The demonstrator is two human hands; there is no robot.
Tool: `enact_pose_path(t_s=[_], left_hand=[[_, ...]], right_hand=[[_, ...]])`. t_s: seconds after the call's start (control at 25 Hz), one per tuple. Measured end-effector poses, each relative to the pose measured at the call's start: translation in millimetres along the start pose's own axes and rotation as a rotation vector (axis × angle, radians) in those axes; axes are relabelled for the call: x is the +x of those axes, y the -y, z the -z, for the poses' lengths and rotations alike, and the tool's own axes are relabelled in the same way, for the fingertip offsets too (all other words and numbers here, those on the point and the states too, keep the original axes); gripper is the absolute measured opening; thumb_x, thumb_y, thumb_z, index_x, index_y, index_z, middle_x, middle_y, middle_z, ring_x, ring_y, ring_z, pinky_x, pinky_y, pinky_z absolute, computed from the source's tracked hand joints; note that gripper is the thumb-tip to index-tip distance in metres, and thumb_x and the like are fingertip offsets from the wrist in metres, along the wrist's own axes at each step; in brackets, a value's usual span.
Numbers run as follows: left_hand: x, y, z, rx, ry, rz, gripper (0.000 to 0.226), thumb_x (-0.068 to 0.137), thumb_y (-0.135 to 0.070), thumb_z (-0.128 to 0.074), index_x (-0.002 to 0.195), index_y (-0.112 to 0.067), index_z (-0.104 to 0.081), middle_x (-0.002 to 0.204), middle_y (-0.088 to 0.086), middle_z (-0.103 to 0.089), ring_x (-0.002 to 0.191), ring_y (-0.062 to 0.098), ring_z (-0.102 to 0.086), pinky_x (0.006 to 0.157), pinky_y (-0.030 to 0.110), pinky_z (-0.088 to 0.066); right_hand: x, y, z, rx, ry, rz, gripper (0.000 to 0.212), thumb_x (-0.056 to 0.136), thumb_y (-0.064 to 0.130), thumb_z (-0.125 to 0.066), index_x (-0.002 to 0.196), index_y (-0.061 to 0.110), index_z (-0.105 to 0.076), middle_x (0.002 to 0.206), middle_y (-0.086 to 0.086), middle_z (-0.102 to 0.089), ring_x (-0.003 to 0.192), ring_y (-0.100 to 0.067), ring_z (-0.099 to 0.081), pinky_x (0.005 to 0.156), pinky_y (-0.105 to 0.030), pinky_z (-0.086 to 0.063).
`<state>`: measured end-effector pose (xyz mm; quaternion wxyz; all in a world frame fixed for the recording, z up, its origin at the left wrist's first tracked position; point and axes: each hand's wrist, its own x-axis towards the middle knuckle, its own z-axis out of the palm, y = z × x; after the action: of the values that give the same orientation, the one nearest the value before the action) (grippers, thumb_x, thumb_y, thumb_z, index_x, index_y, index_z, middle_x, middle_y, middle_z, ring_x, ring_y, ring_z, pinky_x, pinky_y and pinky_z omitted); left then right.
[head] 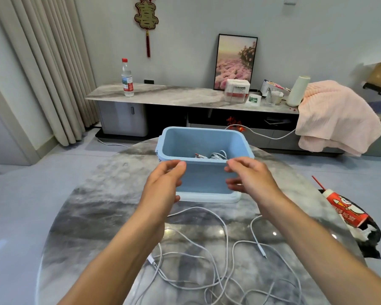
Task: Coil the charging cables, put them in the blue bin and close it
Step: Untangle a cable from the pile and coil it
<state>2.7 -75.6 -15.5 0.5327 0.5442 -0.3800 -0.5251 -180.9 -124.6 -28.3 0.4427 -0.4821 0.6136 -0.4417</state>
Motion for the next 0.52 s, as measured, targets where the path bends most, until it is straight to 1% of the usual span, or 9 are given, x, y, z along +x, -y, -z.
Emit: enact_pose_path(t_s=[0.04, 0.12, 0.2, 0.28, 0.32, 0.36, 0.4, 0.44, 0.52], left_hand=[[0, -1, 2, -0.007, 0.001, -0.014, 0.011, 0.096, -0.035, -0.057, 0.102, -0.029, -0.064, 0.112, -0.007, -0.066, 0.103, 0.01, -0.061, 0.09, 0.038, -0.05], [1, -2, 2, 0.002, 0.011, -0.025, 0.012, 0.095, -0.033, -0.058, 0.104, -0.029, -0.064, 0.112, -0.006, -0.066, 0.103, 0.011, -0.062, 0.088, 0.036, -0.05], [1, 0, 2, 0.015, -0.001, -0.023, 0.014, 0.095, -0.031, -0.058, 0.107, -0.028, -0.065, 0.113, -0.005, -0.066, 0.103, 0.013, -0.062, 0.087, 0.035, -0.049], [2, 1, 2, 0.033, -0.011, -0.018, 0.016, 0.094, -0.028, -0.059, 0.109, -0.027, -0.065, 0.112, -0.004, -0.067, 0.1, 0.012, -0.062, 0.088, 0.036, -0.049], [2, 2, 3, 0.038, -0.017, -0.022, 0.017, 0.094, -0.027, -0.059, 0.11, -0.026, -0.065, 0.111, -0.003, -0.067, 0.098, 0.012, -0.062, 0.087, 0.036, -0.049], [2, 2, 4, 0.045, -0.016, -0.023, 0.016, 0.094, -0.026, -0.059, 0.109, -0.025, -0.065, 0.109, -0.003, -0.068, 0.095, 0.012, -0.062, 0.087, 0.035, -0.049], [3, 3, 3, 0.058, -0.006, -0.021, 0.016, 0.094, -0.025, -0.059, 0.108, -0.025, -0.066, 0.107, -0.002, -0.07, 0.092, 0.012, -0.063, 0.086, 0.035, -0.049], [4, 3, 4, 0.078, 0.006, -0.018, 0.014, 0.094, -0.024, -0.059, 0.106, -0.024, -0.067, 0.103, -0.001, -0.072, 0.089, 0.012, -0.063, 0.085, 0.034, -0.048], [8, 6, 4, 0.127, 0.03, -0.043, 0.011, 0.092, -0.022, -0.061, 0.099, -0.022, -0.07, 0.096, -0.001, -0.074, 0.086, 0.012, -0.064, 0.079, 0.03, -0.047]], right_hand=[[-12, -25, 4, -0.102, 0.095, -0.013, 0.014, 0.094, 0.024, -0.061, 0.086, 0.015, -0.068, 0.095, -0.012, -0.071, 0.068, -0.023, -0.064, 0.073, -0.042, -0.058], [-28, -70, 12, -0.442, 0.269, -0.012, 0.011, 0.089, 0.028, -0.067, 0.085, 0.018, -0.07, 0.085, -0.005, -0.072, 0.067, -0.016, -0.065, 0.074, -0.04, -0.056], [-32, -102, 6, -0.737, 0.378, 0.056, 0.02, 0.083, 0.041, -0.071, 0.096, 0.025, -0.069, 0.091, 0.006, -0.07, 0.081, -0.008, -0.065, 0.08, -0.033, -0.054], [-37, -119, -9, -0.861, 0.427, 0.077, 0.036, 0.08, 0.05, -0.07, 0.109, 0.03, -0.062, 0.099, 0.011, -0.065, 0.09, -0.009, -0.062, 0.079, -0.027, -0.049], [-38, -124, -19, -0.918, 0.448, 0.106, 0.034, 0.08, 0.048, -0.069, 0.107, 0.03, -0.062, 0.097, 0.011, -0.064, 0.089, -0.011, -0.061, 0.077, -0.028, -0.048], [-37, -128, -28, -0.961, 0.46, 0.143, 0.024, 0.082, 0.045, -0.069, 0.099, 0.028, -0.064, 0.09, 0.01, -0.065, 0.085, -0.013, -0.062, 0.075, -0.029, -0.048], [-36, -126, -34, -0.937, 0.473, 0.163, 0.014, 0.085, 0.04, -0.069, 0.087, 0.026, -0.066, 0.081, 0.009, -0.065, 0.079, -0.012, -0.063, 0.072, -0.029, -0.049], [-34, -120, -36, -0.835, 0.489, 0.161, 0.016, 0.087, 0.034, -0.068, 0.075, 0.025, -0.065, 0.071, 0.008, -0.064, 0.071, -0.01, -0.062, 0.069, -0.029, -0.048], [-33, -97, -31, -0.543, 0.476, 0.174, 0.025, 0.091, 0.023, -0.067, 0.067, 0.022, -0.063, 0.059, 0.007, -0.06, 0.058, -0.007, -0.054, 0.063, -0.027, -0.044]])
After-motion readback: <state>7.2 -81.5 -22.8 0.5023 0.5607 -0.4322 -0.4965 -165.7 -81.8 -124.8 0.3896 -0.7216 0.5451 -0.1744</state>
